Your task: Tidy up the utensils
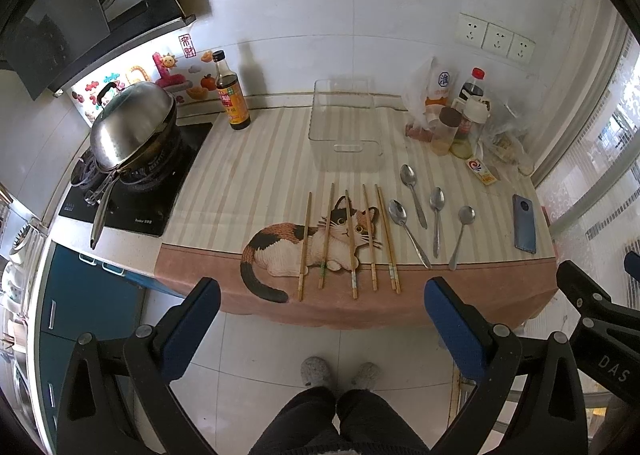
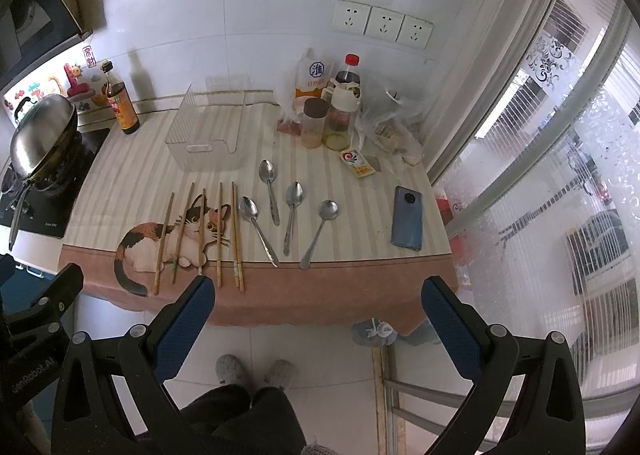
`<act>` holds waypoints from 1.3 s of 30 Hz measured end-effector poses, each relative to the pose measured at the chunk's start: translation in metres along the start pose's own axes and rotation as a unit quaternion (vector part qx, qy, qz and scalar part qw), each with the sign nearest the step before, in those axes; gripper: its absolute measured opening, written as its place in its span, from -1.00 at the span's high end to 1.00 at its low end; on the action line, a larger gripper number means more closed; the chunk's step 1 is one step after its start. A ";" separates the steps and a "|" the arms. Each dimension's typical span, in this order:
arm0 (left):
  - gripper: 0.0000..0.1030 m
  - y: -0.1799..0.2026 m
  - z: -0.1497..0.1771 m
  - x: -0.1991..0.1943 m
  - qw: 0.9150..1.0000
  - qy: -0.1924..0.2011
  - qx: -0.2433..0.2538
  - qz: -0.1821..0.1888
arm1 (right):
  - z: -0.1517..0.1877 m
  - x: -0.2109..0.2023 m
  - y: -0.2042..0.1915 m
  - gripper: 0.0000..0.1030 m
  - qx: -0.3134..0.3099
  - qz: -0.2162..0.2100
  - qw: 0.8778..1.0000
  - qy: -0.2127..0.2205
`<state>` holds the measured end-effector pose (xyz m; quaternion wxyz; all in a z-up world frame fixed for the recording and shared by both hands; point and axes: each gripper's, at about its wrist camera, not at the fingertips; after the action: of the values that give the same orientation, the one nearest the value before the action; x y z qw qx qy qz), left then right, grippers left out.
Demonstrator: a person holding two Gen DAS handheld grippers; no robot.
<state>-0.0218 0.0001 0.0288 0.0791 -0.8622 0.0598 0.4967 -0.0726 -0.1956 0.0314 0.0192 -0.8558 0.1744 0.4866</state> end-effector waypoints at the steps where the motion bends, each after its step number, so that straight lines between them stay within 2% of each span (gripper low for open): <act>1: -1.00 0.000 0.000 0.000 1.000 0.000 0.000 0.000 | 0.000 0.000 0.000 -1.00 0.001 0.000 1.000 0.000; 20: -1.00 0.007 -0.004 -0.002 1.000 0.002 -0.004 0.001 | -0.003 0.004 0.008 -1.00 0.001 0.000 1.000 0.002; 23: -1.00 0.012 -0.014 0.004 1.000 0.028 -0.003 0.001 | -0.006 0.010 0.012 -1.00 0.005 -0.010 1.000 0.007; 27: -1.00 -0.003 -0.027 0.026 0.998 0.060 -0.008 -0.036 | -0.014 0.029 0.011 -1.00 0.002 -0.057 0.998 0.031; 31: -1.00 -0.032 -0.039 0.061 0.995 0.059 -0.028 -0.074 | -0.020 0.069 -0.002 -0.98 0.013 -0.090 0.996 0.012; 32: -1.00 -0.039 -0.040 0.070 0.995 0.055 -0.032 -0.080 | -0.022 0.083 -0.007 -0.95 0.017 -0.093 0.995 0.004; 34: -1.00 -0.054 -0.043 0.095 0.994 0.038 -0.044 -0.090 | -0.023 0.108 -0.018 -0.67 0.021 -0.094 0.995 -0.009; 35: -1.00 -0.062 -0.045 0.111 0.995 0.026 -0.050 -0.088 | -0.024 0.122 -0.024 -0.59 0.023 -0.094 0.995 -0.019; 37: -1.00 -0.076 -0.047 0.142 0.995 -0.006 -0.061 -0.080 | -0.025 0.151 -0.036 -0.19 0.024 -0.101 0.994 -0.044; 39: -1.00 -0.088 -0.046 0.179 0.994 -0.047 -0.076 -0.059 | -0.026 0.183 -0.049 0.02 0.025 -0.117 0.990 -0.077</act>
<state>0.1225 0.0725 -0.0965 0.0457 -0.8435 -0.0331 0.5342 0.0500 -0.2063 -0.1156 0.1106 -0.8295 0.0827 0.5411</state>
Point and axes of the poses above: each gripper's, at about its wrist camera, not at the fingertips, and x roughly the way its jaws point, y to its right, z to its underside, and after that the axes turned 4 degrees about x, right-handed
